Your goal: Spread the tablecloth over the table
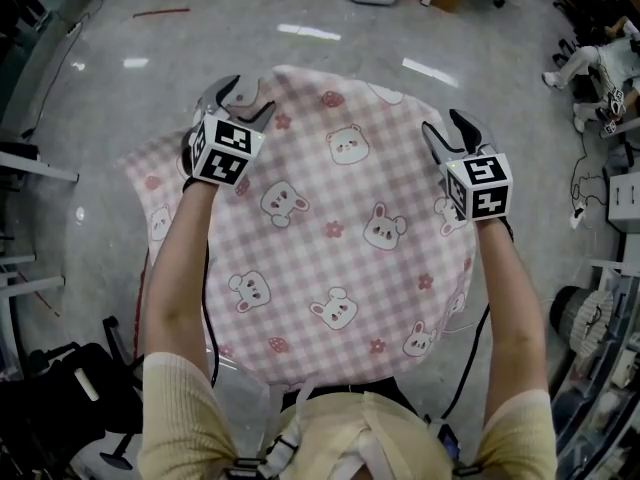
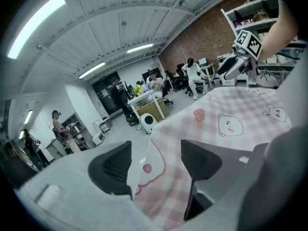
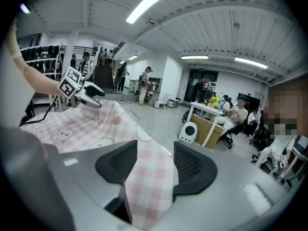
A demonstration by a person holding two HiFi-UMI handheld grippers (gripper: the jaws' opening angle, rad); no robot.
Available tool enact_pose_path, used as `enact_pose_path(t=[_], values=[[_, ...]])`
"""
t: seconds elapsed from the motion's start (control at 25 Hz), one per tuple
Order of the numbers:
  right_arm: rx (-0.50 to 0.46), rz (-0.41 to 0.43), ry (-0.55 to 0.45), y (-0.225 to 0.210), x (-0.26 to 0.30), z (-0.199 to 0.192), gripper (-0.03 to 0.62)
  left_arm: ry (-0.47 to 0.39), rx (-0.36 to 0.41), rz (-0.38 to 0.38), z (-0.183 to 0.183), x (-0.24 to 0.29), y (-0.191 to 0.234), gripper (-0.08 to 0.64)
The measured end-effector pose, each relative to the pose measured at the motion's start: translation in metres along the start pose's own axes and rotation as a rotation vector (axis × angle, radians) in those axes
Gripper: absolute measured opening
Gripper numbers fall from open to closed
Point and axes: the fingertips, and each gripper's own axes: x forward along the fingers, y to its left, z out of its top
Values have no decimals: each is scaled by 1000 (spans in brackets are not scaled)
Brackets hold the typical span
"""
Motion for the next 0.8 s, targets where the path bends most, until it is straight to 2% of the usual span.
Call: enact_pose_path(t=[0.12,0.28,0.44,0.68,0.8], values=[[-6,-1,1,6,0,-1,233,8,-3,27,-3,-4,2,336],[7,-13,-26,9,-9,5,239,-30,-91,123,-2,-20,22,334],[12,-4,-52,16,-19,11,239,-16,-160,88,0,-32,15,323],[53,16,-80,24,-35,13,240,-33,-208,59,10,-56,-2,215],[64,26,-98,29,-49,14,241,-49,-216,54,17,-74,-12,184]])
